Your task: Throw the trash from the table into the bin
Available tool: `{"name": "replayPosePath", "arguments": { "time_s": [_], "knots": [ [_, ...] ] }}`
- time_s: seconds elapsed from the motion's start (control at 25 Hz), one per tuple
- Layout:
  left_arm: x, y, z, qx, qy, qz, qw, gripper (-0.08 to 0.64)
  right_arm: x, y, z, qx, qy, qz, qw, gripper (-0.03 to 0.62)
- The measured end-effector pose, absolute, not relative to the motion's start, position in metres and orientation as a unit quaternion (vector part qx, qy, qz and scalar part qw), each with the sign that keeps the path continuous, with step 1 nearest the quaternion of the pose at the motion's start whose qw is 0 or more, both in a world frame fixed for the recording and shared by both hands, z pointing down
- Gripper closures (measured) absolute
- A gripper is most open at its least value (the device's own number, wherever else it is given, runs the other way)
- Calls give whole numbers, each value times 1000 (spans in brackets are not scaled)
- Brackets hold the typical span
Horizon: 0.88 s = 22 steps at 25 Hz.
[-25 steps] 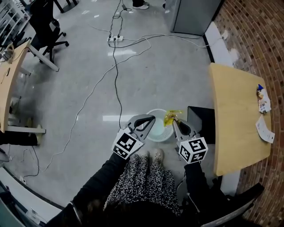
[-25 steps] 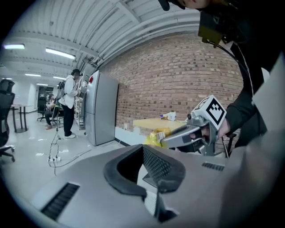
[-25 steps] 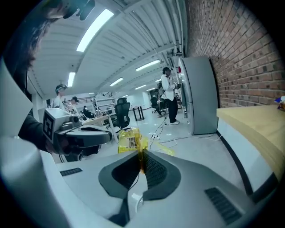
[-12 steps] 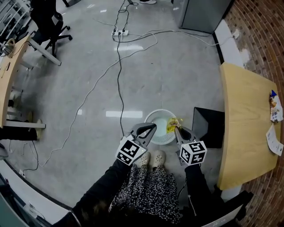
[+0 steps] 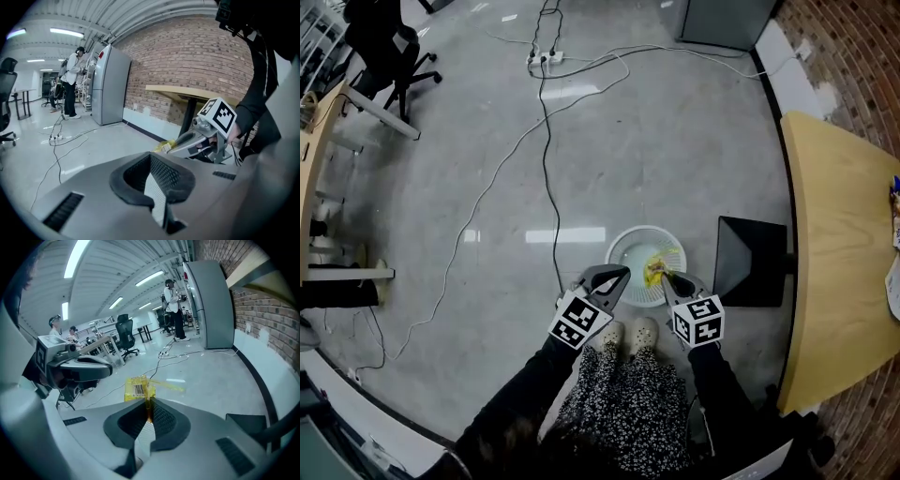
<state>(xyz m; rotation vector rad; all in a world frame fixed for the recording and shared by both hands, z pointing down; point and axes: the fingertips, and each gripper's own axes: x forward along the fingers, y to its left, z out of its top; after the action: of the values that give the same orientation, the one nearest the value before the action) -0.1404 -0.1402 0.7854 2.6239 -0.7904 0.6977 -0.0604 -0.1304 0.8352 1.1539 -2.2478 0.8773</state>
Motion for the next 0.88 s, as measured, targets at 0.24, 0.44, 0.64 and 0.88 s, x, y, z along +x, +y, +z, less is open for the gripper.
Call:
{"name": "replayPosePath", "arguments": {
  "time_s": [0.24,0.44,0.64,0.88],
  "knots": [
    [-140,-134,835,906,-275,267,181,555,-48,-133,874,438,-798,333,248,577],
    [-132,-128,857,902,-269,275,196,555,-45,-130,889,434,-800,329,255,575],
    [-133,-124,868,900,-266,281,201,555,-39,-126,901,438,-793,329,267,575],
    [-134,-129,863,900,-270,277,202,555,-42,-129,911,431,-790,326,291,575]
  ]
}}
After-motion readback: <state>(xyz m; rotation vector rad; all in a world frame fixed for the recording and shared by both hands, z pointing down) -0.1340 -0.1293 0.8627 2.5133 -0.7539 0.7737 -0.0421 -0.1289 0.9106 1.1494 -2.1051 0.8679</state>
